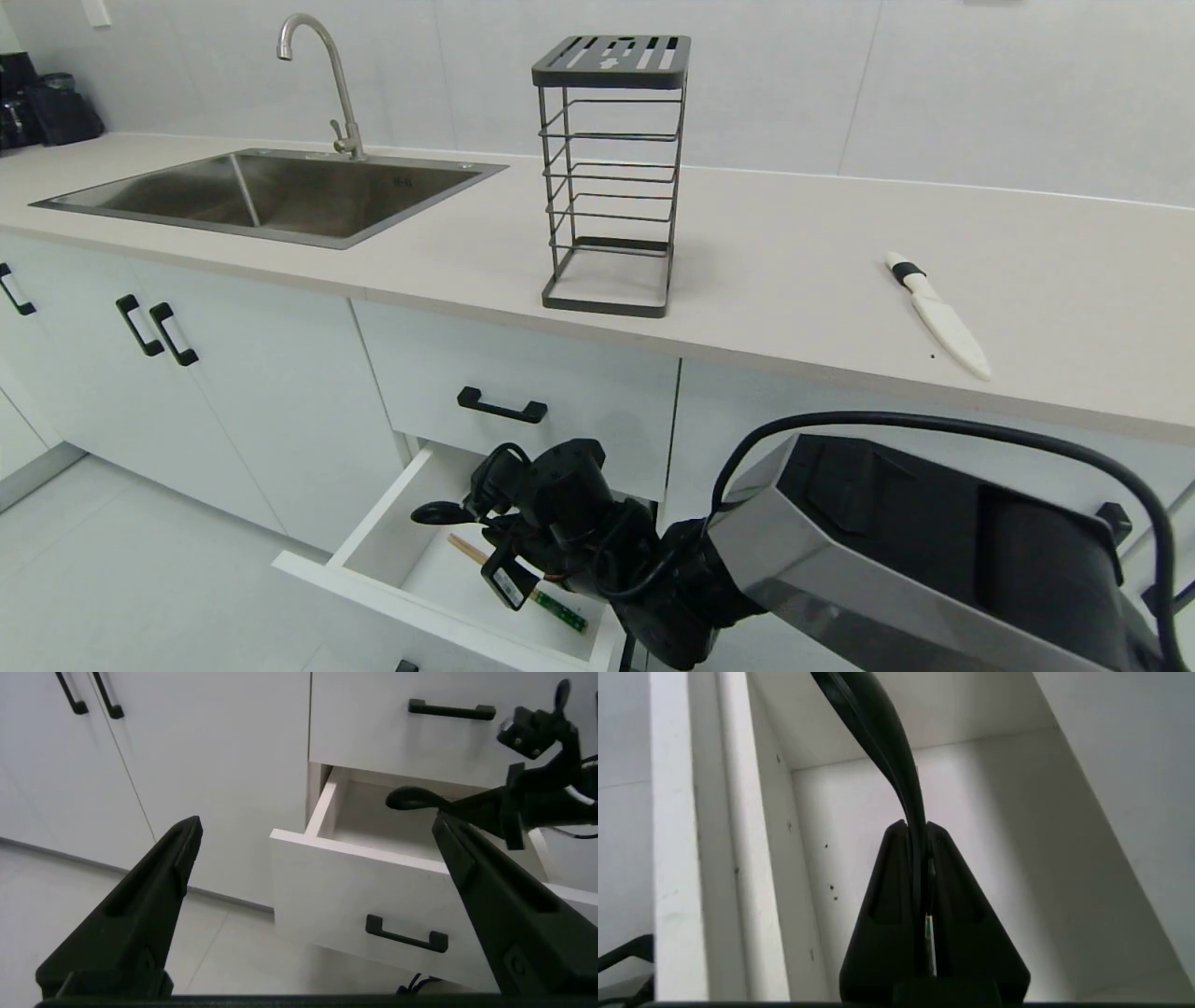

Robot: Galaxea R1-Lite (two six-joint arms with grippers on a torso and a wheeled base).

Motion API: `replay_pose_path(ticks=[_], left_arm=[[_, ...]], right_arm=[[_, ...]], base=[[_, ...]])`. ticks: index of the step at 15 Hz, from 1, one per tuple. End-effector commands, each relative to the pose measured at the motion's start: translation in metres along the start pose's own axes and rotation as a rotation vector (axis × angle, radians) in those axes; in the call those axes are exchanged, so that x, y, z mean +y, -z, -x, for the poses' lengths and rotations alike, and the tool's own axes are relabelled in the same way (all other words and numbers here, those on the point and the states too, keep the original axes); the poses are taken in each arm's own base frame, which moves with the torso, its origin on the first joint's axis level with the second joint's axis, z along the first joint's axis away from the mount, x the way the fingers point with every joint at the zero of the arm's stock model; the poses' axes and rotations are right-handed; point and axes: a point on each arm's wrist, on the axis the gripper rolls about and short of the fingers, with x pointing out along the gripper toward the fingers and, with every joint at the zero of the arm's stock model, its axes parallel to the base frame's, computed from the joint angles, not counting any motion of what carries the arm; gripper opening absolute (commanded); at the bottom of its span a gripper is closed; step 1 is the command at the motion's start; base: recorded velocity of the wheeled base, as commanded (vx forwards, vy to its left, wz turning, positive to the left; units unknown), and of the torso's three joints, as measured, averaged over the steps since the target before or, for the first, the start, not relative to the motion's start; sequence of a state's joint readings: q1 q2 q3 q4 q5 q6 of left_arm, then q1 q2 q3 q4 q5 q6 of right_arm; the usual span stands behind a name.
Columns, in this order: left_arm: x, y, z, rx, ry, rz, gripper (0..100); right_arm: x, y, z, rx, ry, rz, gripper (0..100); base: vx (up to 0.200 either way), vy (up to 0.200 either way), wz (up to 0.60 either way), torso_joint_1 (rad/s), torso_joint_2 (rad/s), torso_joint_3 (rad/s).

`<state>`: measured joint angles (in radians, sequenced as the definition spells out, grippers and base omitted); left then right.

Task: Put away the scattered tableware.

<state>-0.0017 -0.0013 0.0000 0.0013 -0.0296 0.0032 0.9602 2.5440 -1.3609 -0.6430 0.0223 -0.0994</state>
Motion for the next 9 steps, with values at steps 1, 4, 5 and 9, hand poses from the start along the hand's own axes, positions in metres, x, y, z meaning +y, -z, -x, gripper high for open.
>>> replay_pose_path(ticks=[1, 4, 5, 9], left_arm=[[0.0, 0.0, 0.0, 0.002, -0.001, 0.0, 100], [0.0, 0.0, 0.0, 0.002, -0.001, 0.0, 100], [0.0, 0.0, 0.0, 0.002, -0.001, 0.0, 100], [0.0, 0.0, 0.0, 0.002, 0.001, 0.0, 100]], right_arm=[[-0.003, 0.014, -0.017, 0.017, 0.001, -0.004, 0], [-0.009, 0.018, -0.028, 0.031, 0.011, -0.012, 0], [-0.009, 0.02, -0.034, 0.039, 0.011, -0.012, 0], [-0.01, 0.023, -0.037, 0.098, 0.01, -0.015, 0]], base=[[0.0, 0.0, 0.0, 0.0, 0.0, 0.0], [0.0, 0.0, 0.0, 0.0, 0.0, 0.0], [0.0, 0.0, 0.0, 0.0, 0.0, 0.0], [0.0, 0.0, 0.0, 0.0, 0.0, 0.0]])
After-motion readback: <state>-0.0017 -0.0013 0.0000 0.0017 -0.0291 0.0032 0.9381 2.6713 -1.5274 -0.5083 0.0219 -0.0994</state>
